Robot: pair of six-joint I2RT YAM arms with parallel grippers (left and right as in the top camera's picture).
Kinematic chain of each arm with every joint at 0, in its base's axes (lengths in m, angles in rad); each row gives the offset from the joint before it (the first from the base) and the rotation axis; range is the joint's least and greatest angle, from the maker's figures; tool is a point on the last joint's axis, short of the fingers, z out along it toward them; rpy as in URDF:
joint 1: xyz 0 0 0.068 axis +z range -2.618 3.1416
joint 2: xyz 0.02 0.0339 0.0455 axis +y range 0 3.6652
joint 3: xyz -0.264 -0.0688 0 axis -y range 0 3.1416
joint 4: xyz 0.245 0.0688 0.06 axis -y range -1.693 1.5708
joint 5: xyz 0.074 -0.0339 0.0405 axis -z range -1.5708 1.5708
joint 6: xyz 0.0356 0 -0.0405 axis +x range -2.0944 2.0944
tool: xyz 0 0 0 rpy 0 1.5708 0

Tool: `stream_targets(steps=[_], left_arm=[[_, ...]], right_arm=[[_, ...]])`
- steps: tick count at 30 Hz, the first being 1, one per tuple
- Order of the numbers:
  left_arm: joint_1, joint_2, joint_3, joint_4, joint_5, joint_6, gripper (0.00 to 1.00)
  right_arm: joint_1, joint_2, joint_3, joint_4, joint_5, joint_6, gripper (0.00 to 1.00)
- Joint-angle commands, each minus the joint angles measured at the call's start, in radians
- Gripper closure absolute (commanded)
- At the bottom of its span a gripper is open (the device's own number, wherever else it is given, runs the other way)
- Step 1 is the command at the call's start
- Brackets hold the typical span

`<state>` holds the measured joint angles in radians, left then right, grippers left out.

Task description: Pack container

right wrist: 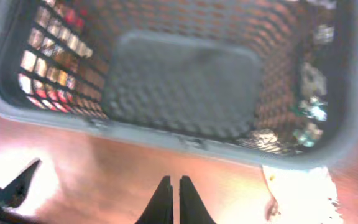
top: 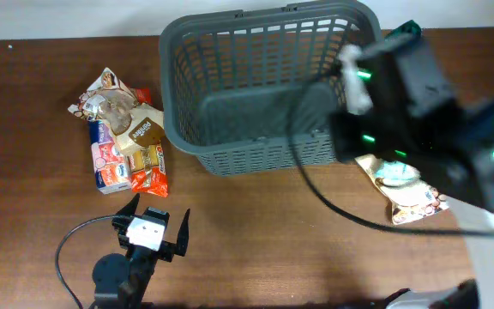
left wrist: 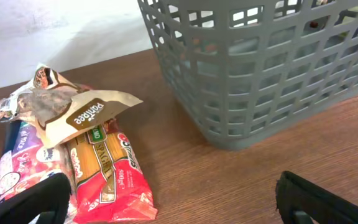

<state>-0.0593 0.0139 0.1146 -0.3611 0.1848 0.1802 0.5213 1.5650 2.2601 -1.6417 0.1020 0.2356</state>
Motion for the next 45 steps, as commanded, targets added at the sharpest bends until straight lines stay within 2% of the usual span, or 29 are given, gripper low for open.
stream_targets(steps=[1, 3, 6, 8, 11, 14, 18, 25, 27, 32, 36, 42, 43, 44, 45], left_arm=[[0.006, -0.008, -0.004, 0.019, 0.074, 0.015, 0.01], [0.006, -0.008, -0.004, 0.090, 0.162, -0.033, 0.01], [0.006, -0.008, -0.004, 0.241, 0.230, -0.280, 0.01], [0.006, -0.004, -0.001, 0.310, 0.258, -0.396, 0.01], [0.006, 0.028, 0.046, 0.323, 0.299, -0.465, 0.01], [0.006, 0.111, 0.171, 0.279, 0.301, -0.460, 0.01], [0.006, 0.314, 0.422, 0.147, 0.302, -0.380, 0.01], [0.002, 0.741, 0.958, -0.340, 0.270, -0.122, 0.01], [-0.007, 0.875, 1.124, -0.473, 0.215, -0.079, 0.01], [-0.084, 1.152, 1.461, -0.686, 0.055, -0.017, 0.01], [-0.176, 1.333, 1.637, -0.708, 0.038, 0.027, 0.01], [-0.207, 1.476, 1.662, -0.606, 0.057, -0.011, 0.01], [-0.207, 1.492, 1.662, -0.596, 0.073, -0.011, 0.21], [-0.209, 1.508, 1.662, -0.587, 0.085, -0.011, 0.69], [-0.214, 1.526, 1.662, -0.578, 0.082, -0.016, 0.97]], right_arm=[[-0.097, -0.066, -0.003, -0.057, 0.009, -0.026, 0.96], [-0.140, -0.102, -0.034, -0.057, -0.043, -0.042, 0.96], [-0.211, -0.163, -0.108, -0.057, -0.045, -0.053, 0.96], [-0.256, -0.200, -0.167, -0.056, -0.047, -0.061, 0.96], [-0.298, -0.252, -0.260, -0.053, -0.046, -0.084, 0.96], [-0.318, -0.294, -0.340, -0.047, -0.046, -0.091, 0.96], [-0.320, -0.319, -0.404, -0.048, -0.046, -0.089, 0.96], [-0.320, -0.333, -0.416, -0.056, -0.045, -0.077, 0.96], [-0.320, -0.334, -0.416, -0.057, -0.044, -0.077, 0.96], [-0.320, -0.334, -0.416, -0.057, -0.040, -0.068, 0.96], [-0.320, -0.334, -0.416, -0.056, -0.039, -0.061, 0.96], [-0.320, -0.334, -0.416, -0.053, -0.038, -0.059, 0.96], [-0.320, -0.334, -0.416, -0.053, -0.038, -0.059, 0.96], [-0.320, -0.334, -0.416, -0.052, -0.038, -0.059, 0.96], [-0.320, -0.334, -0.416, -0.050, -0.038, -0.059, 0.96]])
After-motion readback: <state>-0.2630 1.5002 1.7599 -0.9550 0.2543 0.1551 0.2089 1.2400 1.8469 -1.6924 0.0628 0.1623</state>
